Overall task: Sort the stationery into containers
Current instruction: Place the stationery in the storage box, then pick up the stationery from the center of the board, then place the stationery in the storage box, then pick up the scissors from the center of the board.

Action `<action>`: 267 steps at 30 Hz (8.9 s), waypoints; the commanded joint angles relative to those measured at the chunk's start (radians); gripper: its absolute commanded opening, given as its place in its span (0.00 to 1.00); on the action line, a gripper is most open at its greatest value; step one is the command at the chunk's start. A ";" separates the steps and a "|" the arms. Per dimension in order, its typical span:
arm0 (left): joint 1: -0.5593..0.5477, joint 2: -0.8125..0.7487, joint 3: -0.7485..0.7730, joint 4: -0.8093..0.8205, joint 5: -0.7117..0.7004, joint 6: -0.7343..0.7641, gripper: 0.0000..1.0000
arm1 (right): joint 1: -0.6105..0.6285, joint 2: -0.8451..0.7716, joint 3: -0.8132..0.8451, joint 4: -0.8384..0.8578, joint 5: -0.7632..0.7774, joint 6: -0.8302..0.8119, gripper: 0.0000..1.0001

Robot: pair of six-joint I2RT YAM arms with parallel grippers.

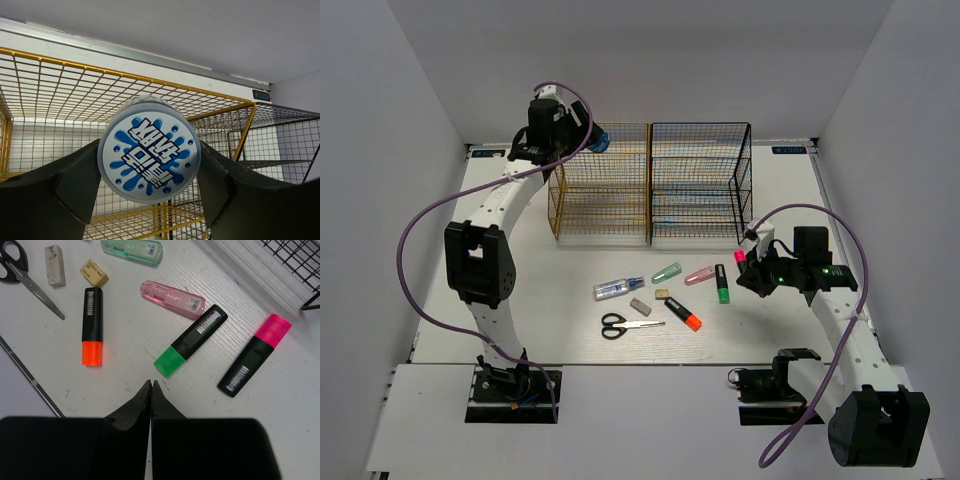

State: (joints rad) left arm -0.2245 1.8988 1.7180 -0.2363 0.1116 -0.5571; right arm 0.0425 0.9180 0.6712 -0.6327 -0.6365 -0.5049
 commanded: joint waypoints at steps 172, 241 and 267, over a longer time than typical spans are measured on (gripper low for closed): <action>-0.119 -0.139 -0.060 -0.258 0.338 1.404 0.00 | -0.004 0.108 0.091 -0.420 -0.488 -0.618 0.20; -0.659 -0.560 -0.890 -0.433 -0.076 0.701 0.51 | -0.004 0.347 0.264 -0.538 -0.480 -0.544 0.01; -0.635 -0.353 -0.848 -0.345 -0.076 0.709 0.45 | -0.004 0.286 0.222 -0.529 -0.480 -0.572 0.27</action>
State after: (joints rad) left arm -0.8654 1.5406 0.8364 -0.5903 0.0399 0.1394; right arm 0.0395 1.2163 0.8917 -1.1313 -1.0954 -1.0527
